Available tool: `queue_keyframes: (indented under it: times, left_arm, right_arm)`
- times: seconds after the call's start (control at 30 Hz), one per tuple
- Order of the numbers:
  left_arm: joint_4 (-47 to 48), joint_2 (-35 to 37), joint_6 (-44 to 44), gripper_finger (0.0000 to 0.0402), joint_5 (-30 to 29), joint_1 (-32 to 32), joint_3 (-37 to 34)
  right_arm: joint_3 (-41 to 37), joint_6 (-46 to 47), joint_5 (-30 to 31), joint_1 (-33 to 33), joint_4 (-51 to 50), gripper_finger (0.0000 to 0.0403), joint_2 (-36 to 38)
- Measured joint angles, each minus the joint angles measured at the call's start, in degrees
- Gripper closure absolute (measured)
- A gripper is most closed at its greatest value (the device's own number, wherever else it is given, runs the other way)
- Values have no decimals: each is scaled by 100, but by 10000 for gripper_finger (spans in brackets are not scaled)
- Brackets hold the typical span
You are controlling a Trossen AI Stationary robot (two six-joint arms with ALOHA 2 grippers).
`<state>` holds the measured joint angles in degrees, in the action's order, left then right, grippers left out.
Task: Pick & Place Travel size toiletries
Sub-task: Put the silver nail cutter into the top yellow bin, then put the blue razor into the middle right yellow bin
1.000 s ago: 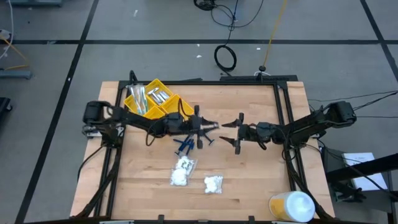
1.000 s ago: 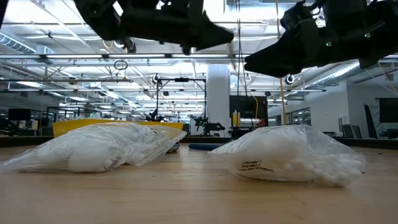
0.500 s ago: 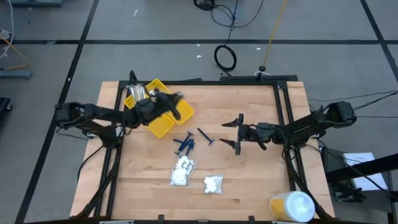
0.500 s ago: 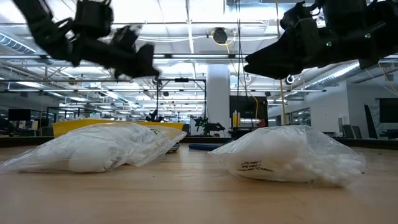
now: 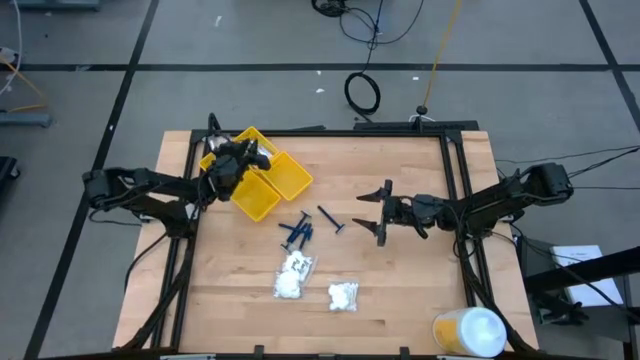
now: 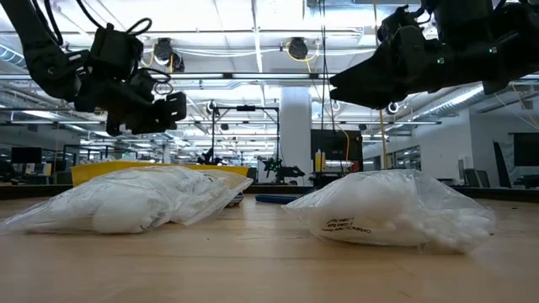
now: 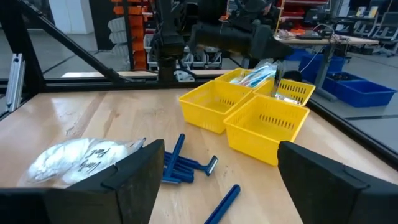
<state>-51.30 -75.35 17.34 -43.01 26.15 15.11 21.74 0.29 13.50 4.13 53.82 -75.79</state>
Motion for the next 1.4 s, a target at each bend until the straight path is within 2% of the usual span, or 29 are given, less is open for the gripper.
queue_keyframes:
  times: [0.33,0.57,0.73,0.87,0.93,1.07,1.2,1.4]
  left_arm:
    - [469,-2,568,142,-49,164,-2]
    - [404,-2,571,93,-40,62,-2]
    - [337,-2,629,81,348,31,0]
    - [317,-2,835,85,730,31,0]
    - [316,-2,948,89,885,31,0]
    - [303,-2,1021,99,1049,22,0]
    - [303,-2,1021,106,1065,-6,0]
    - [303,-2,1043,108,1063,-18,0]
  right_arm:
    - [0,16,-2,1,-59,108,0]
    - [36,285,-2,24,-185,108,0]
    - [765,650,16,129,-1993,108,-49]
    - [1498,966,302,183,-3101,109,-598]
    - [1828,997,445,196,-3206,109,-1005]
    - [2327,852,272,196,-3440,109,-1872]
    - [2846,565,133,190,-4200,109,-2542]
    - [3197,630,126,65,-4904,109,-2937]
